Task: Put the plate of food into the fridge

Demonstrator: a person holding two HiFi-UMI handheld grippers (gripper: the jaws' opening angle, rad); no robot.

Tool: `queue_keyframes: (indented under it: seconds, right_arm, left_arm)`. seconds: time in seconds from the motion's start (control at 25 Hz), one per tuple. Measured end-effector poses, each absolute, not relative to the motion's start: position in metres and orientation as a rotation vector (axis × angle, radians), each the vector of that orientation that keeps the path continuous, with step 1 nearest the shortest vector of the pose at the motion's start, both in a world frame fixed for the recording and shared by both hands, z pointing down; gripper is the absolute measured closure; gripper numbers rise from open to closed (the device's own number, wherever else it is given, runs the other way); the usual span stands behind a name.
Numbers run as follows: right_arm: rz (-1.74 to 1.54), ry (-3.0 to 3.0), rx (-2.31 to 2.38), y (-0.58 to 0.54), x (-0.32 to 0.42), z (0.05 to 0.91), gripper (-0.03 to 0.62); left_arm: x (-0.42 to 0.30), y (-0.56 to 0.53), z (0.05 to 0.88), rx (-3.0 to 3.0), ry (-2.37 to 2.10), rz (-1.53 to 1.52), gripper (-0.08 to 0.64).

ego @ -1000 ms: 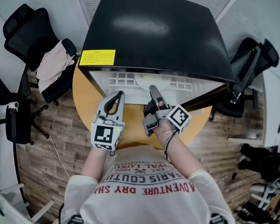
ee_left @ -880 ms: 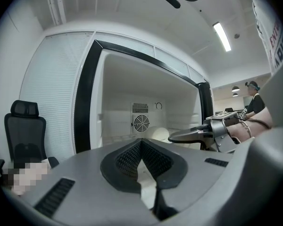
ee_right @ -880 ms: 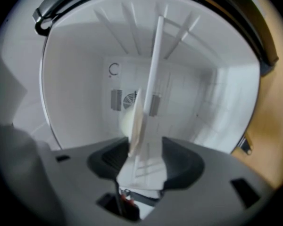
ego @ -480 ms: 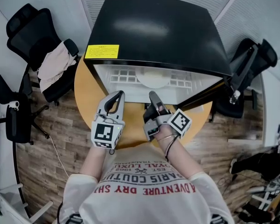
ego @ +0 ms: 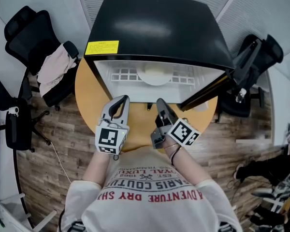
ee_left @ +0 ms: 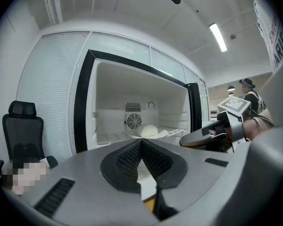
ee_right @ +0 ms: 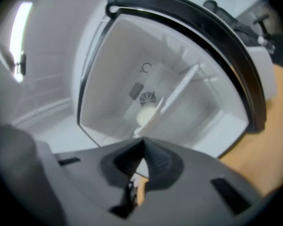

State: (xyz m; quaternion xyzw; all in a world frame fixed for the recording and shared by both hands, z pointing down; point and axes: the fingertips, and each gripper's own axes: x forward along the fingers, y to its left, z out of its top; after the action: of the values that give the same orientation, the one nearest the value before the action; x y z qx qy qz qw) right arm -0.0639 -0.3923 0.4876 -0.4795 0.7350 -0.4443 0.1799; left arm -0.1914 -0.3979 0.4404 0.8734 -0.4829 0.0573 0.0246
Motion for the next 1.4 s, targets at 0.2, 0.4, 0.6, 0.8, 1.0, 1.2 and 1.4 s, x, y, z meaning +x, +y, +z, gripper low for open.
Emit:
queue_keyframes:
  seconds: [0.2,0.4,0.6,0.8,1.0,1.2,1.4]
  right_arm:
    - [-0.727,2.454,-1.547,-0.385,-0.060,0.462,0.566]
    - [-0.263,2.645,-1.705,-0.377,-0.064,0.443,0.565]
    - [-0.085,2.700,-1.739,-0.373,-0.066,0.438,0.565]
    - [-0.035,2.689,-1.770,-0.375,-0.062,0.433,0.565]
    - [-0.069,2.653,-1.761,-0.380,-0.060,0.425,0.565]
    - [-0.064,2.647,-1.757,-0.384,-0.062,0.419,0.565]
    - [-0.074,2.650,-1.746,-0.385,-0.063,0.420,0.565]
  left_arm:
    - [-0.193,-0.395,0.443,2.688,-1.489,0.176,0.528]
    - [-0.190,-0.392,0.442,2.698,-1.477,0.171,0.528]
    - [-0.186,-0.388,0.433,2.740,-1.451,0.127,0.528]
    - [-0.188,-0.387,0.432,2.744,-1.453,0.124,0.528]
    - [-0.190,-0.389,0.429,2.747,-1.462,0.104,0.528]
    - [-0.191,-0.393,0.425,2.748,-1.472,0.098,0.528]
    - [-0.191,-0.393,0.425,2.753,-1.474,0.105,0.528]
